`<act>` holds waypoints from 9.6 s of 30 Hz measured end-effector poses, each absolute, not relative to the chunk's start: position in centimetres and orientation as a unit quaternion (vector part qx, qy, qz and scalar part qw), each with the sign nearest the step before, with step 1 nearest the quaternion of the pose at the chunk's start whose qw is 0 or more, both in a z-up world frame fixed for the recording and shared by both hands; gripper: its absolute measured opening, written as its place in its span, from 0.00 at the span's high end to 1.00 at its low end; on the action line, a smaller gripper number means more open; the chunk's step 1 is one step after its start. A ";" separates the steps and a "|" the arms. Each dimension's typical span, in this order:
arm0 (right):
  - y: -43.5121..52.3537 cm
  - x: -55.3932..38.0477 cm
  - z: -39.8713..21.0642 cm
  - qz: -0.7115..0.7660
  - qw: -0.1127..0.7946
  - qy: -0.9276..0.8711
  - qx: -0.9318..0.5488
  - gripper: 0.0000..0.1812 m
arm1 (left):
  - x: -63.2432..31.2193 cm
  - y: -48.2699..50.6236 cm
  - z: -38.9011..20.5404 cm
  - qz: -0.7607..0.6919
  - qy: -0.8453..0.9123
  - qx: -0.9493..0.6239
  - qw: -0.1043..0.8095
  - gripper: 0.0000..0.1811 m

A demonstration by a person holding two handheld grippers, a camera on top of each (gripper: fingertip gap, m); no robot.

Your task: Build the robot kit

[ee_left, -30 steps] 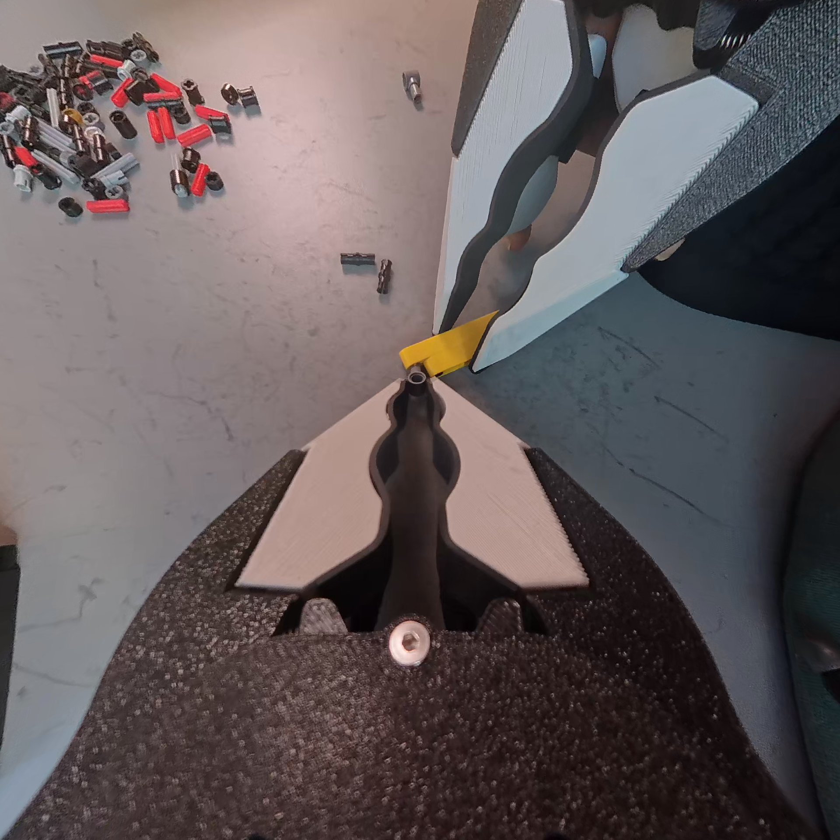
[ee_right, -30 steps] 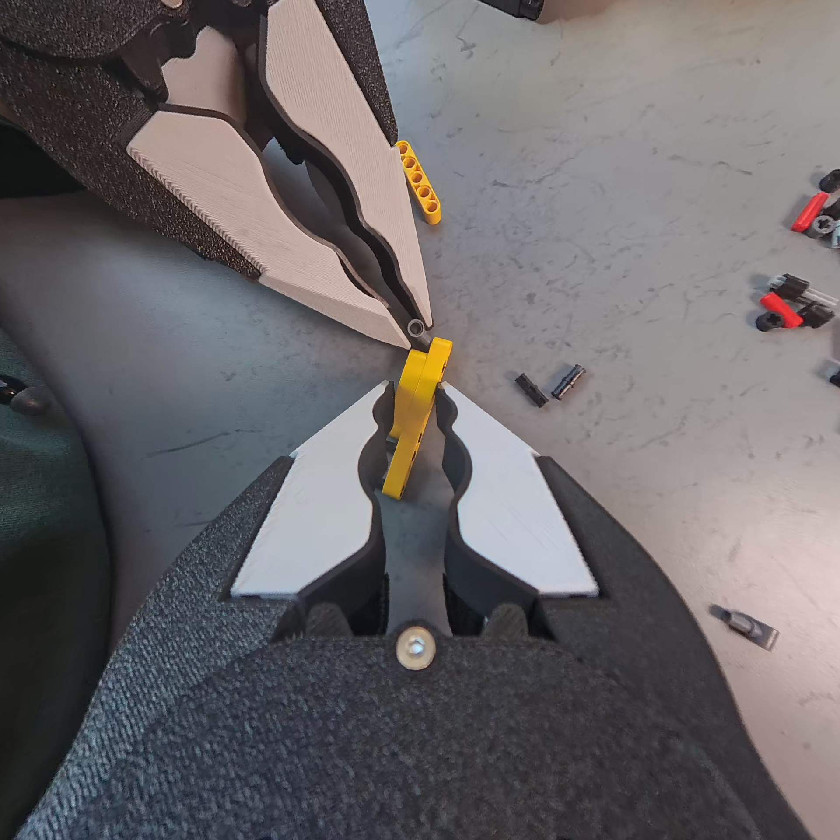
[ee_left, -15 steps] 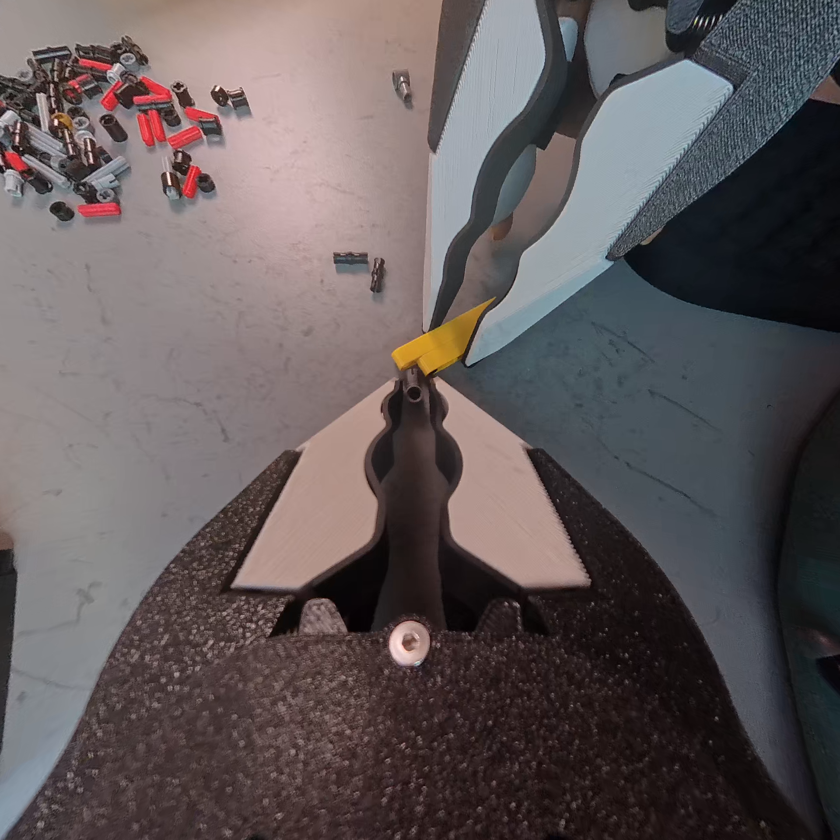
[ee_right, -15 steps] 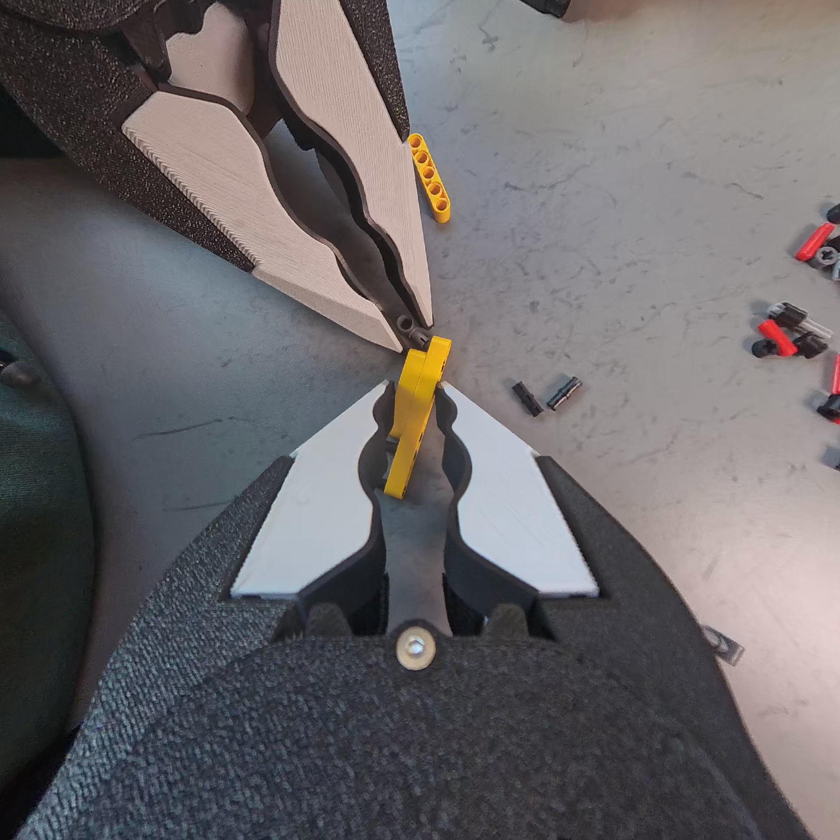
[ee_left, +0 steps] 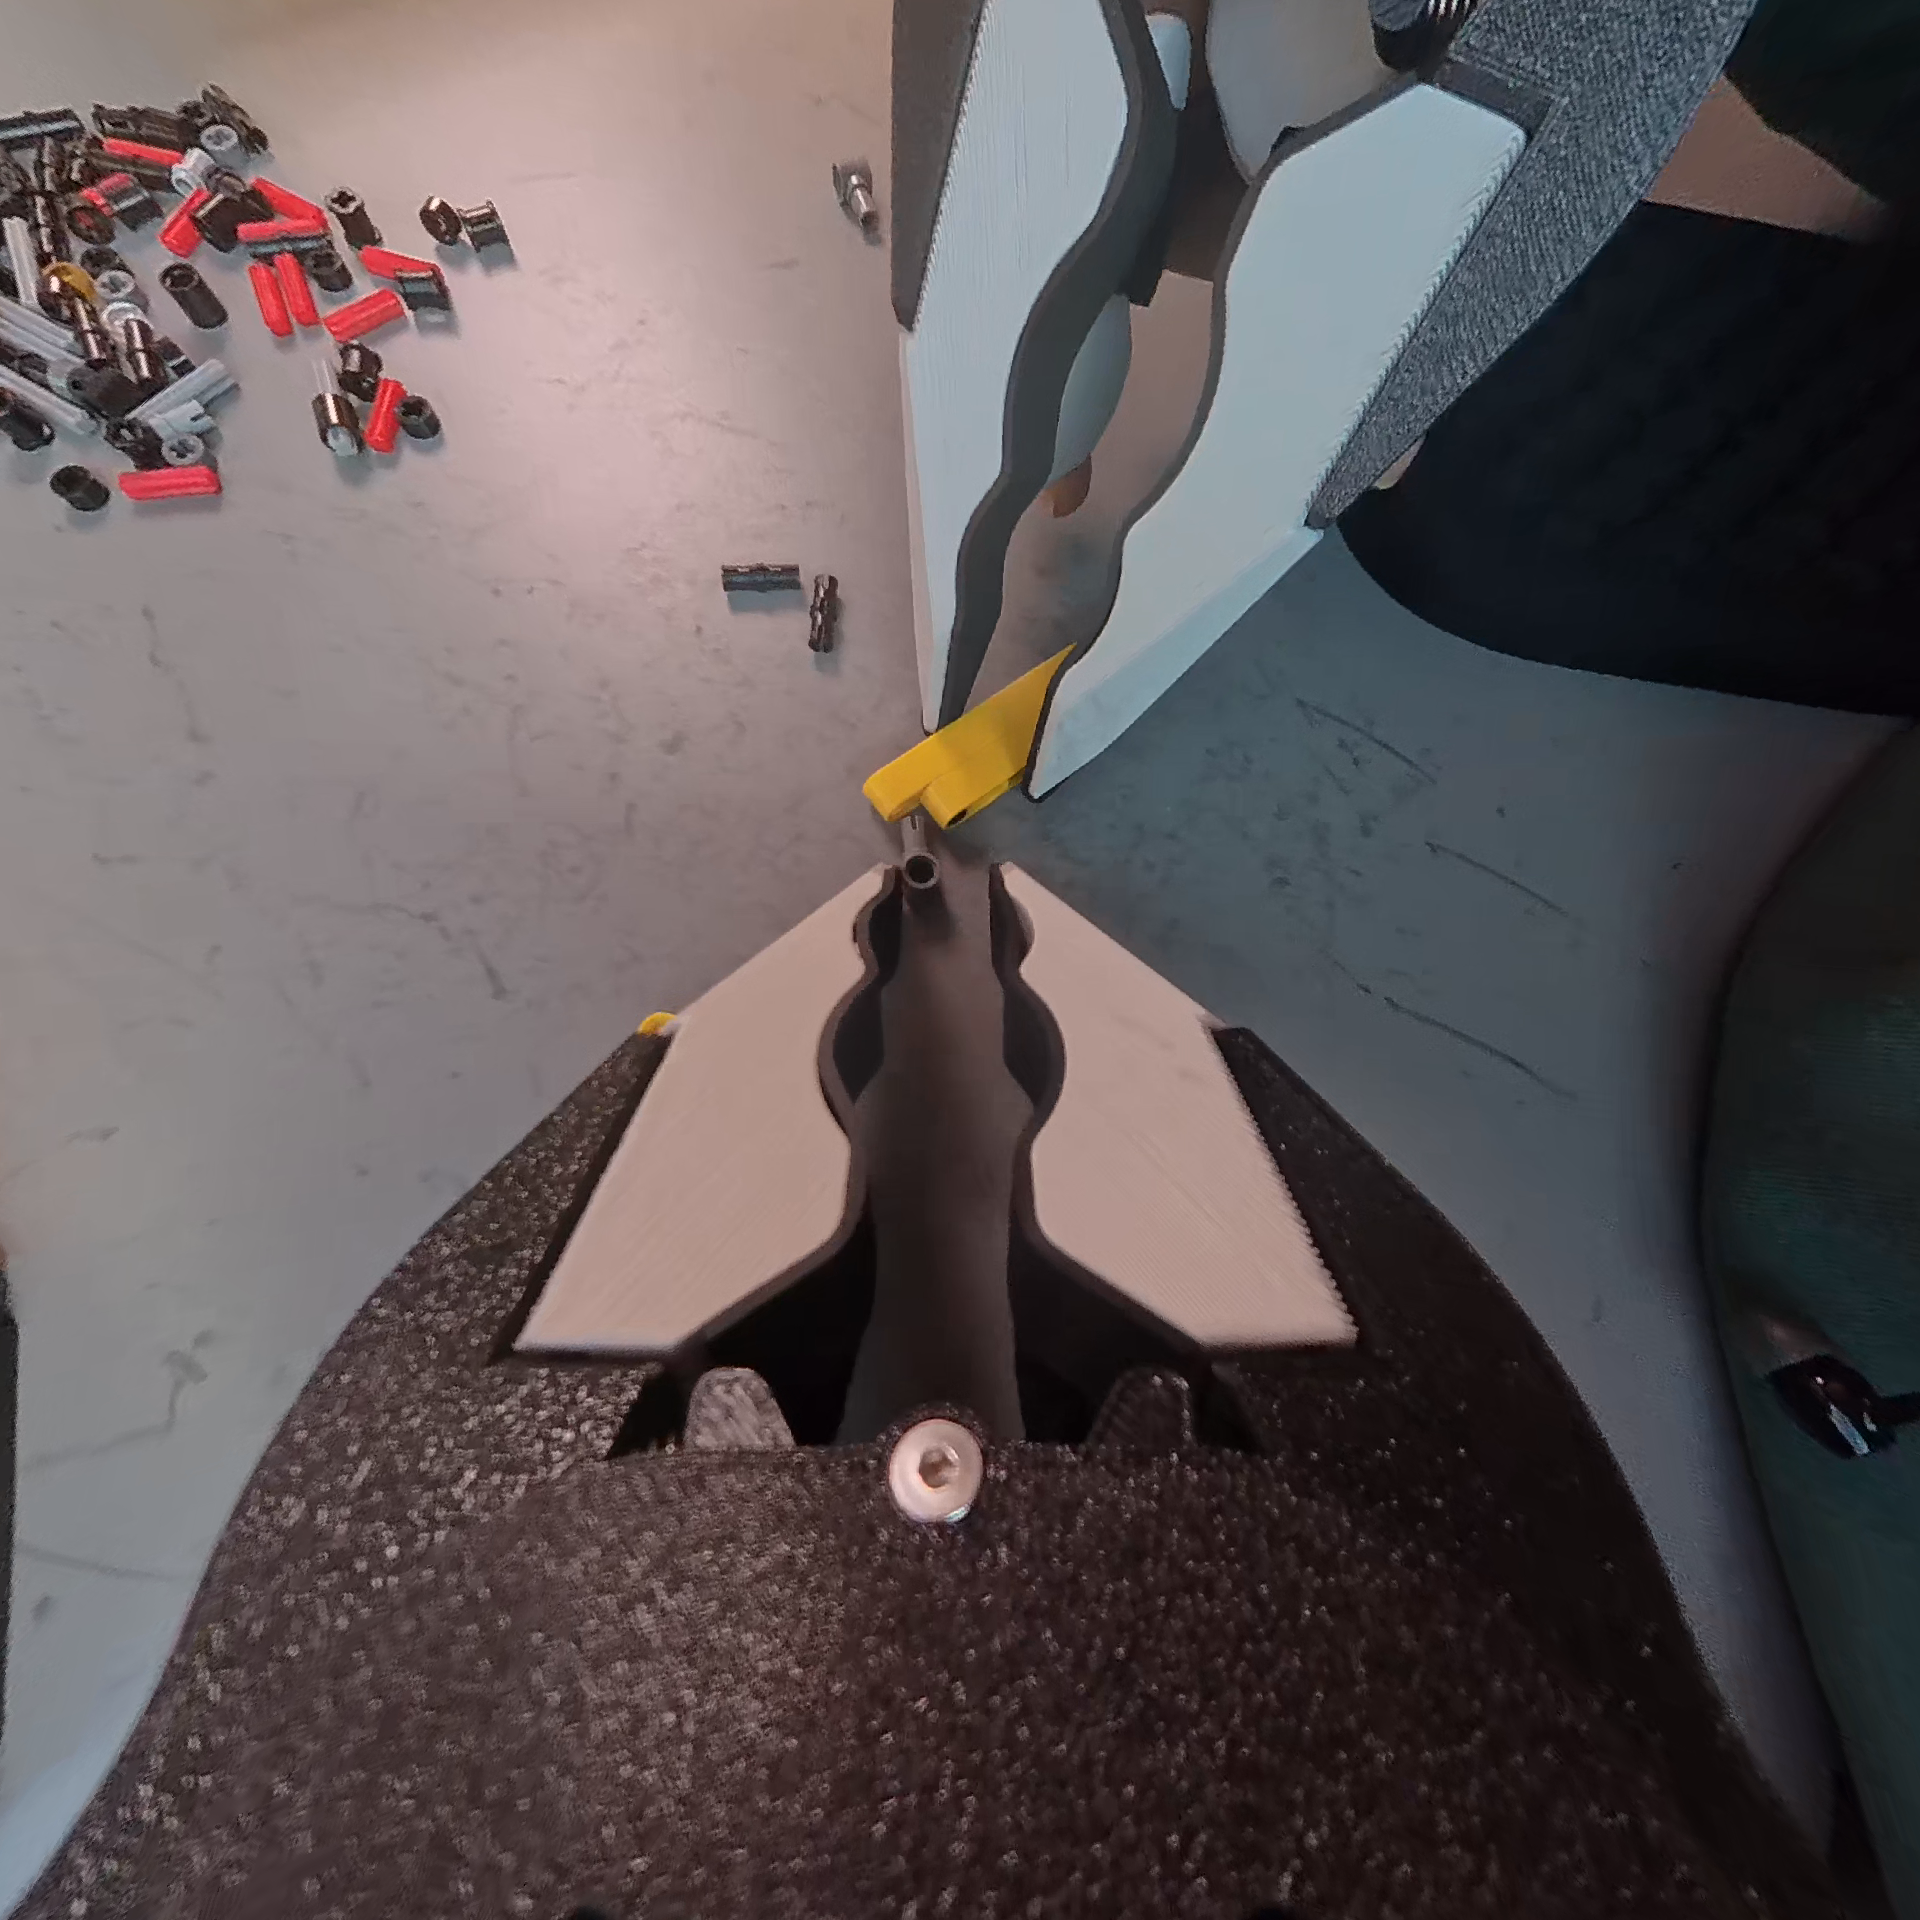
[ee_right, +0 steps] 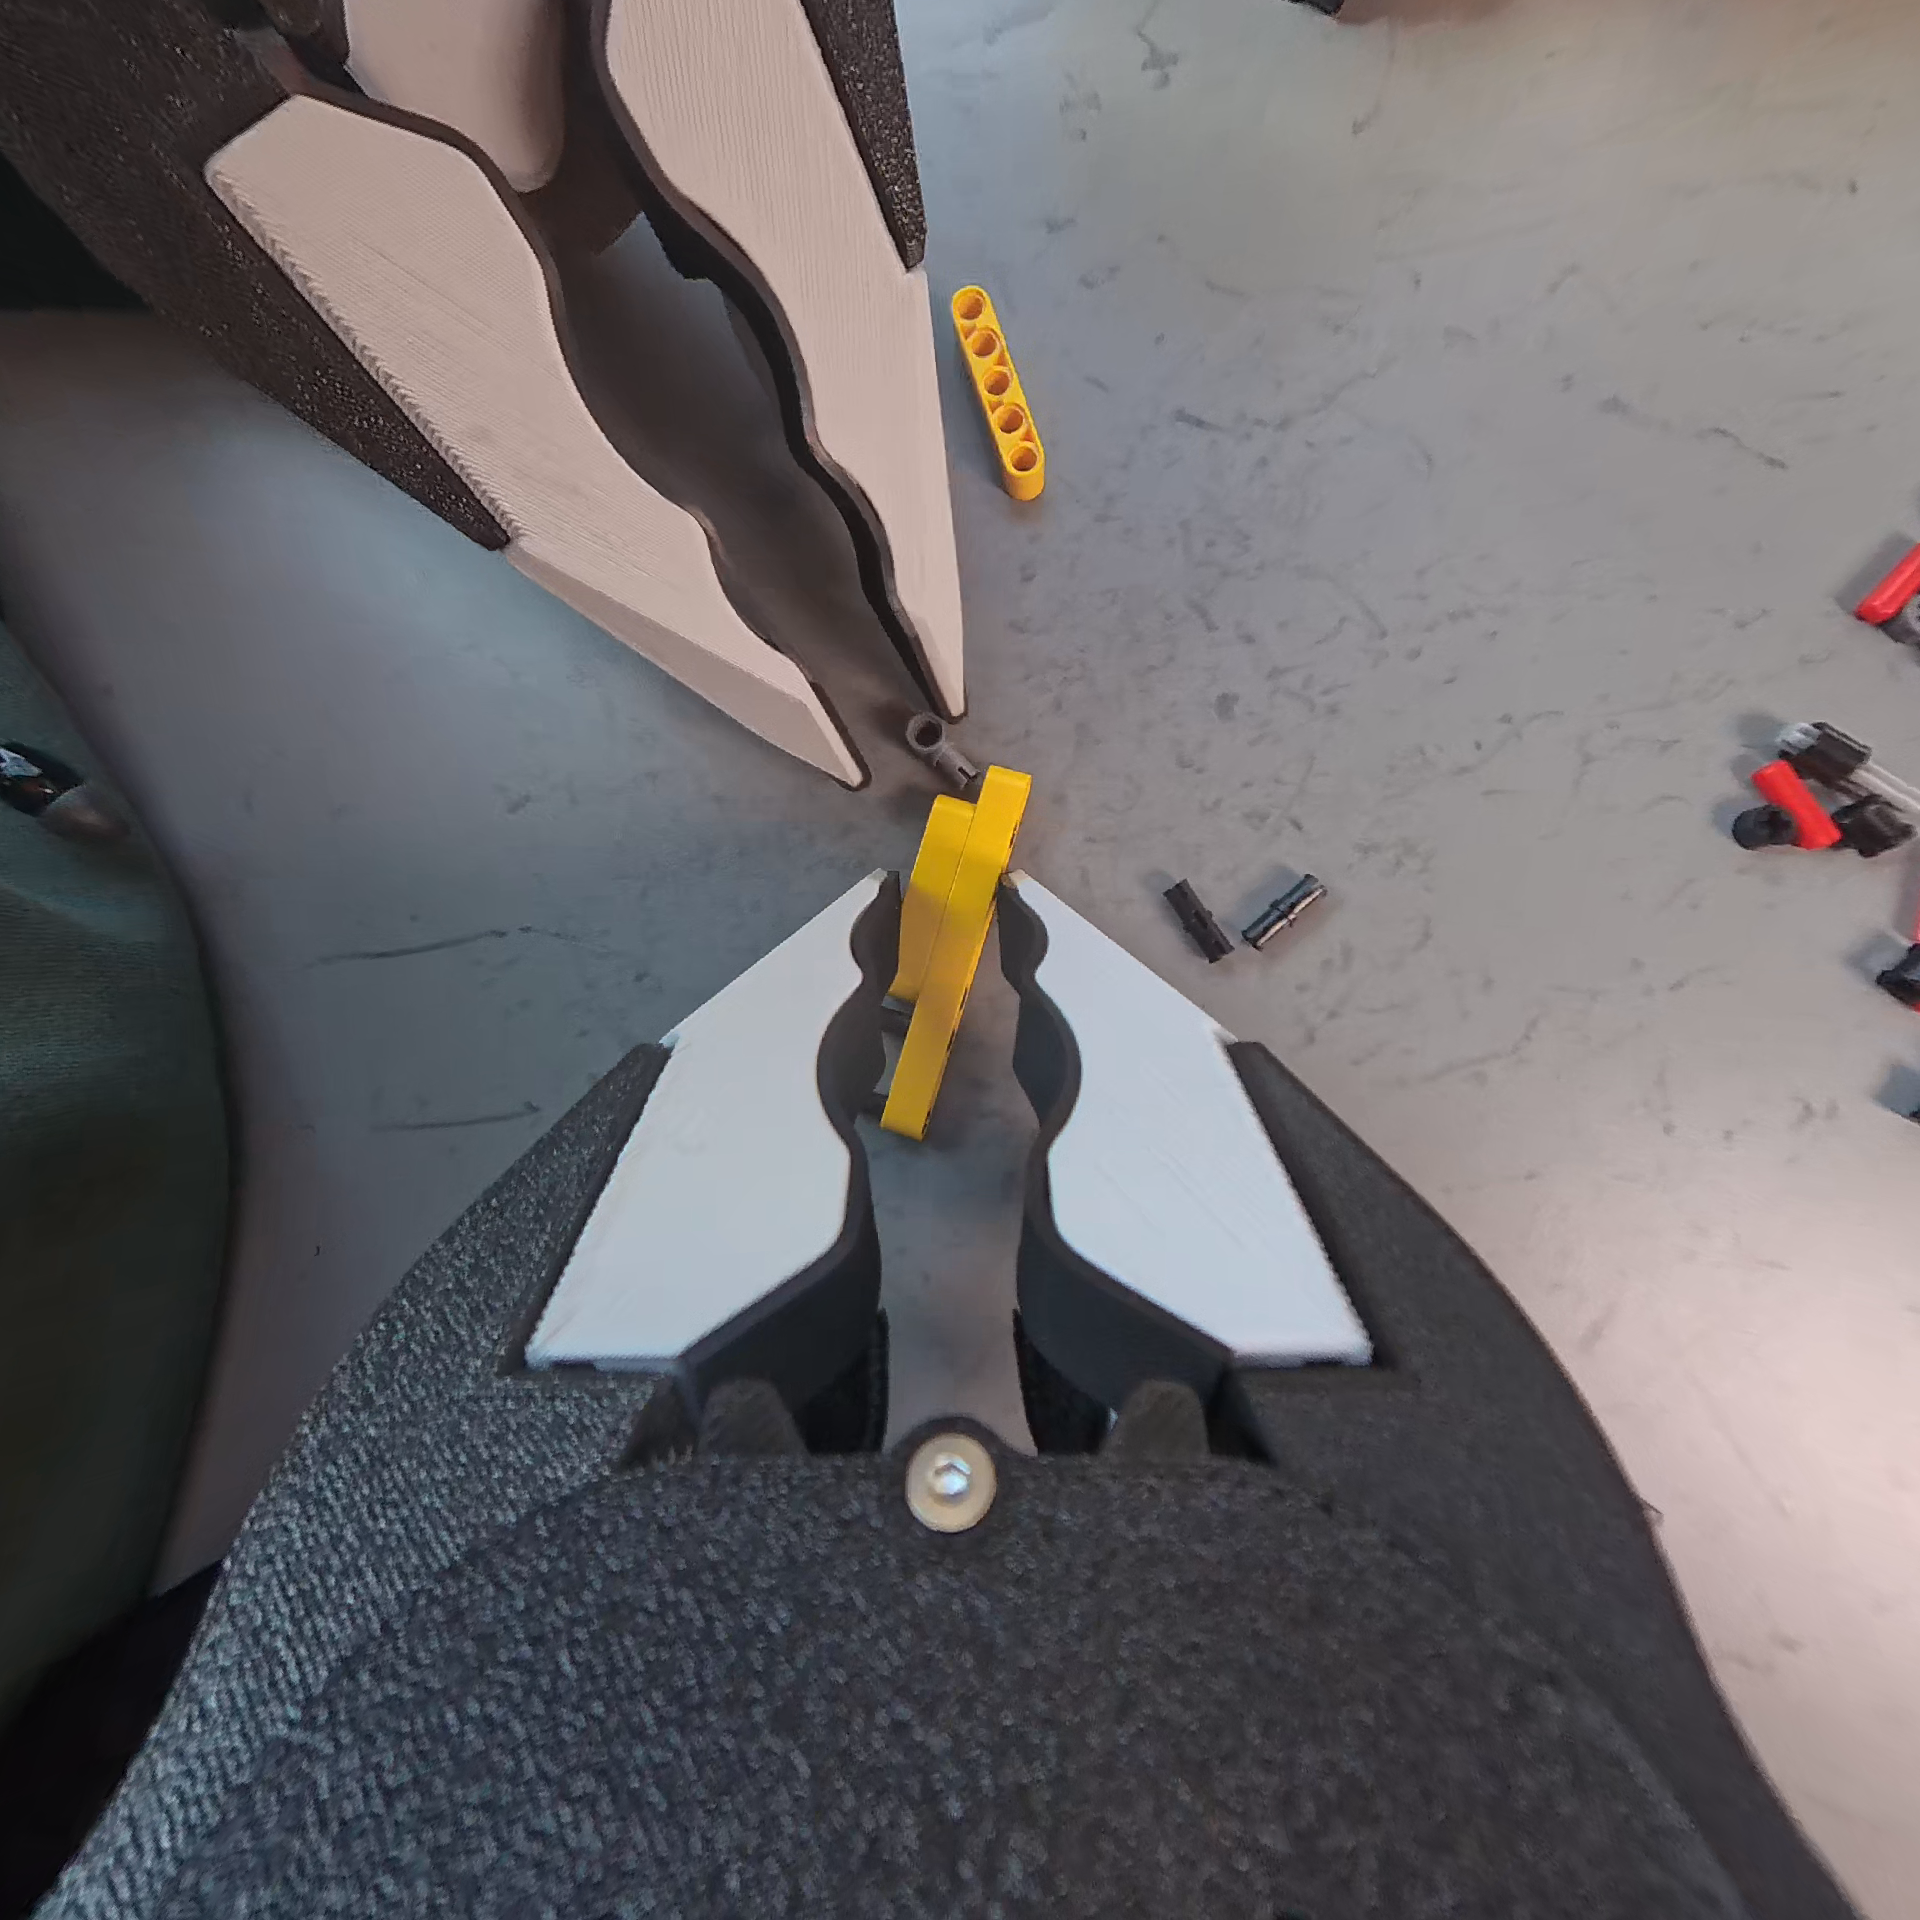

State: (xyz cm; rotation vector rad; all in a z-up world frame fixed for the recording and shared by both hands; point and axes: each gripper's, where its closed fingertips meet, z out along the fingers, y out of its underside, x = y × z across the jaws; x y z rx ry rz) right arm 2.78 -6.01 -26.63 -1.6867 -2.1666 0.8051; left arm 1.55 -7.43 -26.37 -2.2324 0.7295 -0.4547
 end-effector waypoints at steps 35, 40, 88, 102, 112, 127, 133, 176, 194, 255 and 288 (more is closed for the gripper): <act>-7.0 4.2 -26.3 0.354 -0.008 -0.756 -0.551 0.90 | 1.8 -10.0 -24.1 -0.337 0.280 -0.832 0.341 0.97; -4.9 3.6 -25.9 0.334 0.059 -0.748 -0.570 0.89 | 1.5 -9.7 -24.3 -0.329 0.273 -0.837 0.341 0.97; -4.4 3.9 -26.9 0.220 0.136 -0.884 -0.390 0.86 | 1.4 -9.8 -25.2 -0.320 0.273 -0.844 0.332 0.97; -6.5 4.7 -26.9 0.224 0.088 -0.894 -0.377 0.96 | 1.1 -9.8 -24.5 -0.321 0.270 -0.840 0.344 0.97; -8.8 3.5 -23.4 0.277 0.200 -0.870 -0.356 0.89 | 2.2 -10.1 -23.9 -0.369 0.261 -0.825 0.338 0.97; -9.9 2.2 -20.1 0.304 0.389 -0.814 -0.308 0.97 | 3.4 -10.4 -19.2 -0.520 0.200 -0.745 0.366 0.96; -10.4 2.9 -18.8 0.469 0.277 -0.734 -0.406 0.98 | 3.7 -10.3 -17.7 -0.387 0.307 -0.727 0.477 0.93; -8.3 5.1 -26.3 0.294 0.210 -0.791 -0.493 0.96 | 3.1 -9.6 -25.3 -0.208 0.458 -0.798 0.331 0.96; -8.3 4.8 -26.3 0.311 0.212 -0.788 -0.487 0.96 | 2.8 -9.5 -25.4 -0.127 0.539 -0.805 0.213 0.96; -7.9 4.9 -26.4 0.341 0.199 -0.786 -0.475 0.96 | 3.1 -9.3 -25.6 -0.171 0.525 -0.800 0.236 0.97; -7.7 5.0 -26.5 0.362 0.181 -0.782 -0.475 0.96 | 3.3 -9.2 -25.5 -0.178 0.442 -0.849 0.229 0.97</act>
